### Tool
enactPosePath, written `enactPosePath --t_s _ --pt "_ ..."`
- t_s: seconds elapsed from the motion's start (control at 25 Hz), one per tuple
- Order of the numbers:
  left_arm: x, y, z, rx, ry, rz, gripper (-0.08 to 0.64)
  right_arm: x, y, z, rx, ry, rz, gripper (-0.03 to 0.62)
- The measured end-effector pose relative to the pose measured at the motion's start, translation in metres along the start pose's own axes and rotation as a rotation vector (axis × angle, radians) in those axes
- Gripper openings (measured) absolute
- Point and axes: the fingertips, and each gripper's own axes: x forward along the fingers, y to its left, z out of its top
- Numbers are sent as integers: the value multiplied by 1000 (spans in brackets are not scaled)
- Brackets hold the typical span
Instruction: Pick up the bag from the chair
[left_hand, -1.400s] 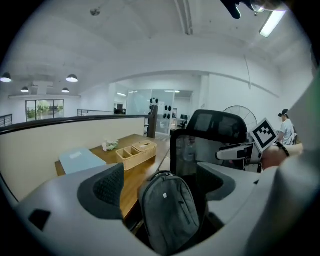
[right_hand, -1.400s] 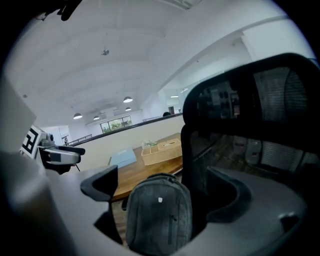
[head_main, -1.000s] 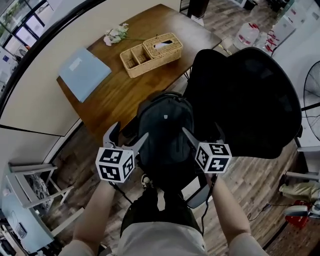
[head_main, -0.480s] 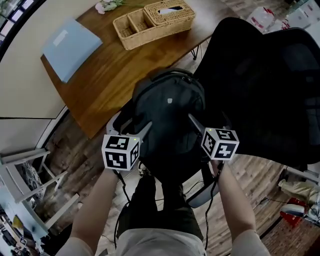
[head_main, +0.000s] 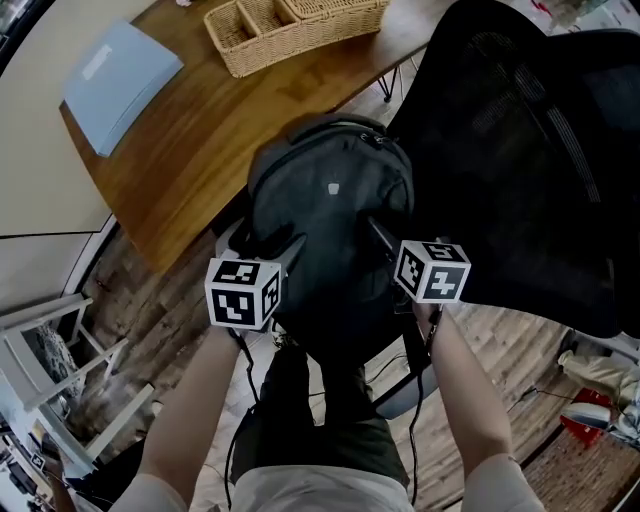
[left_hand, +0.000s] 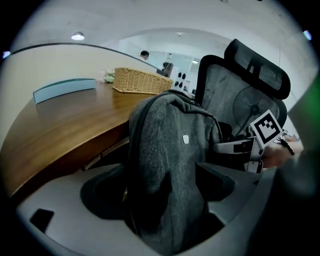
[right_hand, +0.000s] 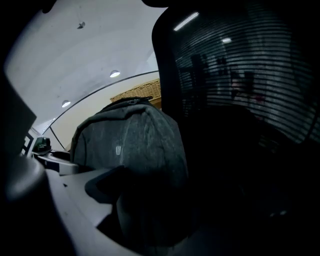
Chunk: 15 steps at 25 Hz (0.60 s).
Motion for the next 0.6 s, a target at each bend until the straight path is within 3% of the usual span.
enactPosePath --t_s 0.12,0.16,0.24,0.32,0.6 --pt "10 6 -2 0 1 16 433 10 0 -5 -34 14 4 431" --pt "11 11 -1 -7 -2 34 399 12 0 -6 -40 18 5 411" --pt "12 23 0 -29 -7 69 247 14 -3 -7 -48 20 -8 351" --pt "12 25 0 -38 -8 65 238 12 -9 -7 -43 14 -27 271" --pt "1 12 -3 -10 -23 42 140 -1 -1 -8 -33 22 6 175"
